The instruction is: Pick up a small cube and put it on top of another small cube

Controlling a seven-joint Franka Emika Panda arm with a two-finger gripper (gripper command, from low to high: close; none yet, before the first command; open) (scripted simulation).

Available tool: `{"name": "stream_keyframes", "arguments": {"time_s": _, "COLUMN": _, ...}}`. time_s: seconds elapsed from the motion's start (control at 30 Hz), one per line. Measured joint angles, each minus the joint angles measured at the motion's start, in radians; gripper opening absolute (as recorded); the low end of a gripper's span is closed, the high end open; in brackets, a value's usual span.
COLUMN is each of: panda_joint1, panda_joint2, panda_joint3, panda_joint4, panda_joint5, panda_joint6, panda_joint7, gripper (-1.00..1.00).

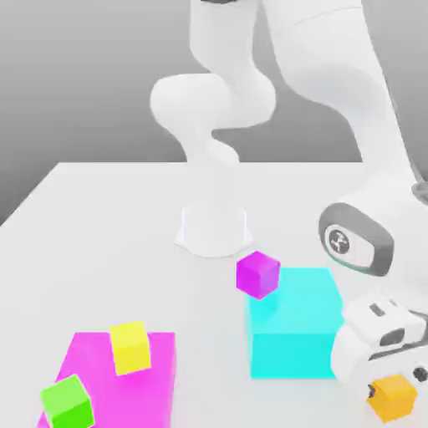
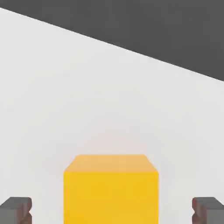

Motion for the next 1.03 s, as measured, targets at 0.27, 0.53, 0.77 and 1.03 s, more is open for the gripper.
{"name": "stream_keyframes", "arguments": {"time_s": 0.27, "panda_joint1": -0.034, "panda_joint2": -0.079, "panda_joint3": 0.045, "panda_joint4": -0.020, "panda_joint5": 0.047, "panda_joint6": -0.058, "panda_joint7": -0.035, "gripper": -1.00}}
{"name": "stream_keyframes", "arguments": {"time_s": 0.53, "panda_joint1": -0.228, "panda_joint2": -0.331, "panda_joint3": -0.064, "panda_joint4": -0.138, "panda_joint5": 0.165, "panda_joint6": -0.190, "panda_joint7": -0.076, "gripper": -1.00}}
{"name": "stream_keyframes", "arguments": {"time_s": 0.77, "panda_joint1": -0.497, "panda_joint2": -0.576, "panda_joint3": -0.230, "panda_joint4": -0.267, "panda_joint5": 0.328, "panda_joint6": -0.279, "panda_joint7": -0.136, "gripper": -1.00}}
{"name": "stream_keyframes", "arguments": {"time_s": 1.03, "panda_joint1": -0.498, "panda_joint2": -0.464, "panda_joint3": -0.238, "panda_joint4": -0.303, "panda_joint5": 0.342, "panda_joint6": -0.127, "panda_joint7": -0.140, "gripper": 1.00}}
